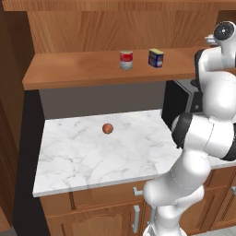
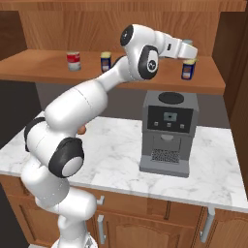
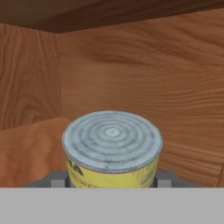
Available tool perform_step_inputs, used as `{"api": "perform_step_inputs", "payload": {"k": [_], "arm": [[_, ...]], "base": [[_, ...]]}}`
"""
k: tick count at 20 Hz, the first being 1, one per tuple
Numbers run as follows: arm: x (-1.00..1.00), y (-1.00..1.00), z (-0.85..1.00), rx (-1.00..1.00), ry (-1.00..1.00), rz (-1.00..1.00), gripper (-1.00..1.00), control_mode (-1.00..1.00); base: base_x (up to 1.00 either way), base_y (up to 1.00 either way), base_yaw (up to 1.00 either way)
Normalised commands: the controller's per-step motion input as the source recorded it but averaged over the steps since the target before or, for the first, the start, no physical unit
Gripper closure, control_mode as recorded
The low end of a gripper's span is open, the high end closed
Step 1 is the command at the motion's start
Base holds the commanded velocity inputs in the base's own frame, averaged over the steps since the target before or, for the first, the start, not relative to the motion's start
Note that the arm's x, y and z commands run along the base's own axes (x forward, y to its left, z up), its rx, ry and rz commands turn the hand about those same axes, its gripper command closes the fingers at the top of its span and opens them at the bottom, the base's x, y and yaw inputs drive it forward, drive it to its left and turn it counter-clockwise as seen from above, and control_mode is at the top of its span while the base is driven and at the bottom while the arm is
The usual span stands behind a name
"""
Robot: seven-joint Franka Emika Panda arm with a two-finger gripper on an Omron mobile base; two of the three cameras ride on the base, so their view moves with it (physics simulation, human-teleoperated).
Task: Stack two cans on top of the other two cans in the cabinet.
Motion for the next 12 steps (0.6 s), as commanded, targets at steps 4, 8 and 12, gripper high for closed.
{"api": "perform_step_inputs", "payload": {"k": [4,8,12], "arm": [[0.15,-0.12,-0.02,0.03,0.0,0.0,1.0,-1.0],[0.17,-0.14,0.0,0.06,0.0,0.0,1.0,-1.0],[0.1,-0.12,0.0,0.08,0.01,0.0,1.0,-1.0]], "base": [[0.0,0.0,0.0],[0.0,0.0,0.0],[0.0,0.0,0.0]]}}
